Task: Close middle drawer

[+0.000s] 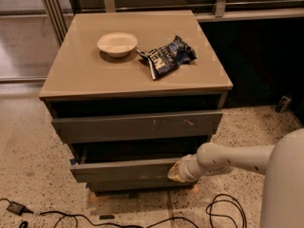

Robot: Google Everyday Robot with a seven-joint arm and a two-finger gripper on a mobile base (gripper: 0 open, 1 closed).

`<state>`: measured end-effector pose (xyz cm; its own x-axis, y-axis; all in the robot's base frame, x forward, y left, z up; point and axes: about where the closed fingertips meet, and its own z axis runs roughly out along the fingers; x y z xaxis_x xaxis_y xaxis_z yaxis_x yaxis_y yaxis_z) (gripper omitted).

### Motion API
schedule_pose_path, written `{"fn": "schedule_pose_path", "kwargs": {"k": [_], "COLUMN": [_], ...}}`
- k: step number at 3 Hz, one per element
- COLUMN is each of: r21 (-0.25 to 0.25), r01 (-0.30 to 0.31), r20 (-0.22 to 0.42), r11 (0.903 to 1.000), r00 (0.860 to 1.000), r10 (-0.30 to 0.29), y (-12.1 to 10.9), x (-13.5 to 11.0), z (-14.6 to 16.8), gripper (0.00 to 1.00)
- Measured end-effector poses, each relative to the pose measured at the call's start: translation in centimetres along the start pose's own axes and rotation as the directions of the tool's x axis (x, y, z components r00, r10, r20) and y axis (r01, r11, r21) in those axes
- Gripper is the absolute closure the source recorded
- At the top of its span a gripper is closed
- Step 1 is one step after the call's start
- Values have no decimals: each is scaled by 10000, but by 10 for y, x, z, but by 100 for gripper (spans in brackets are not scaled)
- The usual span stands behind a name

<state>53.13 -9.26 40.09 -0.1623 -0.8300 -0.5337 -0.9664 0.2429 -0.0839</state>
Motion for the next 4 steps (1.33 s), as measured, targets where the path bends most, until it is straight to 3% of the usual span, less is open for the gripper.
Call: {"fn": "schedule_pose_path", "kwargs": {"k": [2, 3, 4], "r21": [155, 154, 153], "r01": [293, 293, 293], "r20": [-127, -126, -126], "r11": [9995, 9995, 9995], "r00": [9995, 9995, 9995], "r10": [-291, -291, -291], "y": [-7, -7, -7], "x": [-6, -6, -6], "z": [5, 5, 5], "gripper": [14, 0, 0]}}
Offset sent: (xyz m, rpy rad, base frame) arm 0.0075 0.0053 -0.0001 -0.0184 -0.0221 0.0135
